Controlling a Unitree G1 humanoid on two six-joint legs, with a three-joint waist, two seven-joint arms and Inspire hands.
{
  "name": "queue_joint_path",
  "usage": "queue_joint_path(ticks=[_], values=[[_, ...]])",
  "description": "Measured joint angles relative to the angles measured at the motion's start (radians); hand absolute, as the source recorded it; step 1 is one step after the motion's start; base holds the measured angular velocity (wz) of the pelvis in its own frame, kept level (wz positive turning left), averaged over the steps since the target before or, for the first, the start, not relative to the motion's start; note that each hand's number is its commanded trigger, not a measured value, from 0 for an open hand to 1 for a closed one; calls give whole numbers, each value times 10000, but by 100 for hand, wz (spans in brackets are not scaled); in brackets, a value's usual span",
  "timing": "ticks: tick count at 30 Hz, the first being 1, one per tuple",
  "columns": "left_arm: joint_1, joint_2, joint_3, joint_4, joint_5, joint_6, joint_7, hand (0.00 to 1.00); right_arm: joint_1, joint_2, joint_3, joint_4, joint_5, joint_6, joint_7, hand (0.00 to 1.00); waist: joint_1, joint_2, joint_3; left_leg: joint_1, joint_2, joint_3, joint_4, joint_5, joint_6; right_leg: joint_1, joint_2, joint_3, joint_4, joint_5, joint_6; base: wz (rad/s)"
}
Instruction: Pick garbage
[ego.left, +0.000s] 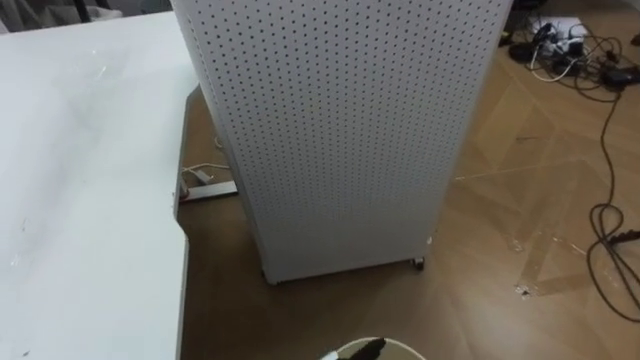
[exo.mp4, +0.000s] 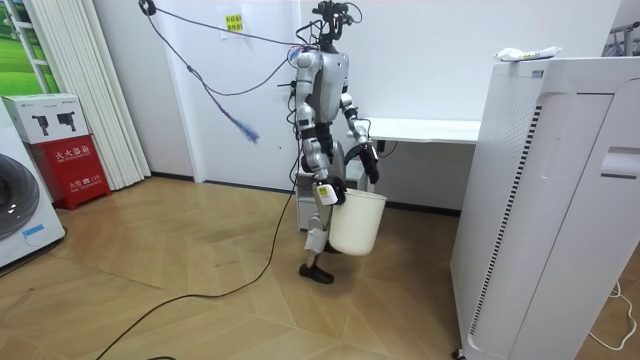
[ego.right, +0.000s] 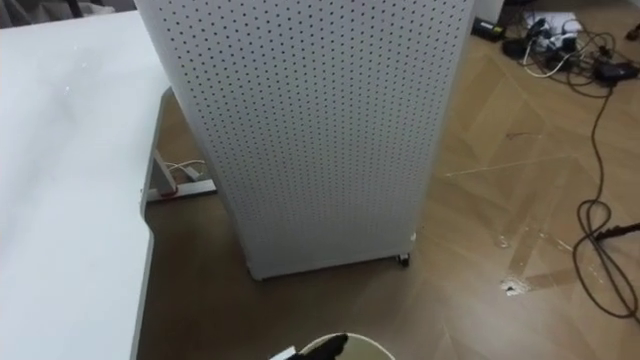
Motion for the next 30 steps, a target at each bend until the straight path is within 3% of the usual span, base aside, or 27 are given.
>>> queue_joint_path(ticks=[5,8,12,13,15,17,21,23,25,29,30], values=[[139,215,192,199,11,9,68,0,335,-43,-325,-299,173,-64,-155,100,-69,-56,-44,82,-15,187,88,-177,25,9,-18,162,114,-33,27,-16],[189,290,465,457,249,-21,78,0,412,-46,-584,-266,429,-67,-179,100,-230,-116,-25,255,-19,430,82,-243,72,26,-69,263,286,-72,90,-22],[234,281,1144,1728,1044,-34,245,0,628,-49,-592,-241,494,-96,-189,100,-175,-372,-39,801,33,930,58,-532,53,187,-70,278,292,-145,121,-45],[247,225,1279,1956,1107,-26,321,0,770,-47,-599,-246,569,-98,-189,100,-194,-414,-98,807,126,1008,71,-572,60,217,-44,285,192,-108,127,-22],[244,230,1410,2056,1131,-27,508,0,825,-46,-579,-225,652,-90,-189,100,-178,-454,-112,788,195,1146,85,-609,64,212,31,374,-9,26,136,-25],[243,158,1601,2230,1199,-28,580,0,710,-35,-579,-141,627,-94,-187,100,-63,-424,-114,802,307,1442,112,-672,42,183,92,325,-166,212,134,-50],[214,65,2067,2364,1472,-30,628,0,339,5,-554,133,374,-107,-157,100,189,-272,-97,592,734,1955,786,-1165,-76,-44,271,-20,-7,391,34,-53],[209,-4,2185,2393,1515,-30,697,0,283,3,-479,149,348,-107,-160,100,331,-232,-89,666,857,2103,920,-1265,-156,-270,231,-673,323,340,-99,-42],[211,-39,2469,2497,1521,-30,756,0,215,9,-479,145,195,-108,-155,100,379,-143,-48,562,1049,1925,1349,-1525,-312,-349,235,-1318,562,149,-396,-20],[290,48,2623,2529,1507,40,761,0,12,61,-406,113,-66,-107,-39,100,471,-94,-28,-55,1541,1869,3034,-1963,-664,-744,314,-1450,1394,-564,-768,-19],[343,0,2670,2519,1503,100,763,0,-30,26,-406,118,-63,-107,25,100,514,-95,-31,-542,1807,1694,4296,-1927,-654,-799,341,-1447,1741,-820,-854,-10]])
